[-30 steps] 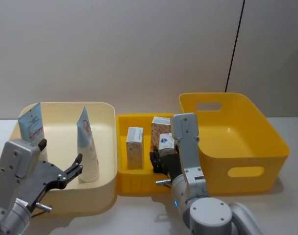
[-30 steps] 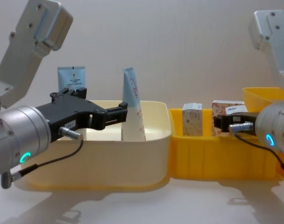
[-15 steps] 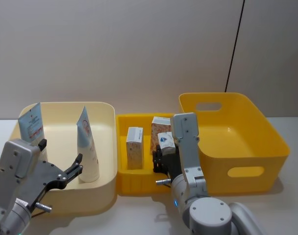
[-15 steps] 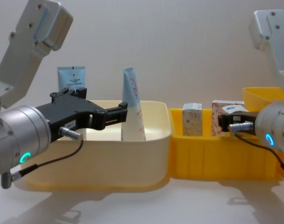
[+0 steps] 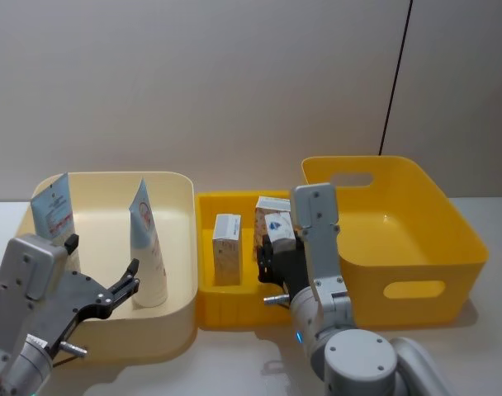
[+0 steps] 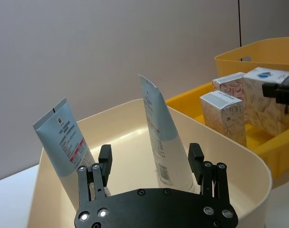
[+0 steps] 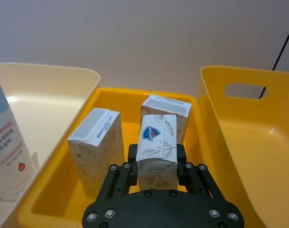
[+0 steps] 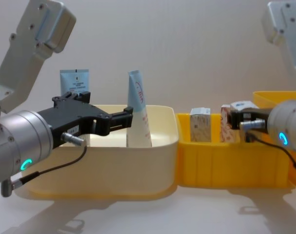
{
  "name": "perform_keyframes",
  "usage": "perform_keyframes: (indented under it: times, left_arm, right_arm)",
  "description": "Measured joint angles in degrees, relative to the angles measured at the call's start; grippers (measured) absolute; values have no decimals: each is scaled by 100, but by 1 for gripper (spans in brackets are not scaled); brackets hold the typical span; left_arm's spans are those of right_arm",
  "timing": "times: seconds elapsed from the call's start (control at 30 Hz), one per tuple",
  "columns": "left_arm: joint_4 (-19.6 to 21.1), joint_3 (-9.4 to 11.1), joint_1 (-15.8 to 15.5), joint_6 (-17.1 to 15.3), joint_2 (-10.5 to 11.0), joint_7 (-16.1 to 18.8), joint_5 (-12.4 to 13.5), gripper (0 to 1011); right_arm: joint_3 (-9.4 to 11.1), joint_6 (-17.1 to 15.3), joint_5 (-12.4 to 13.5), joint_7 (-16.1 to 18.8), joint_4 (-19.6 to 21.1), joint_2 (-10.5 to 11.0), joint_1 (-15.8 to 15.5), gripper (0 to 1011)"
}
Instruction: Bimanual collaborative sorting of washing and personal care products
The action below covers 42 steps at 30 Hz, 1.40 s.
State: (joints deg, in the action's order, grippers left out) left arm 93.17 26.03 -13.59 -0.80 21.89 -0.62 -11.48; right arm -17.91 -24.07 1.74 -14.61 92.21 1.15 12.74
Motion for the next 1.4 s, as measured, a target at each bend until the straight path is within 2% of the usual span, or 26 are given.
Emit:
perform_keyframes:
  times: [0.37,0.73,0.93,1.13,1.4]
  left_arm:
    - [0,0,0,0,0,0,0,1003]
    - [1,0,0,0,0,0,0,1003]
    - [0,0,0,0,0,0,0,1003]
    - [0,0,0,0,0,0,0,1003]
    - [0,0,0,0,0,0,0,1003]
  right_arm:
    - [39,349,21,259,415,129,-10,439]
    - [231,711,110,448,939,199,52,439]
    - [437,855,111,443,1165,225,145,439]
    - [730,885,85,386,1316,290,253,439]
    - [1229,708,121,421,1326,500,390,439]
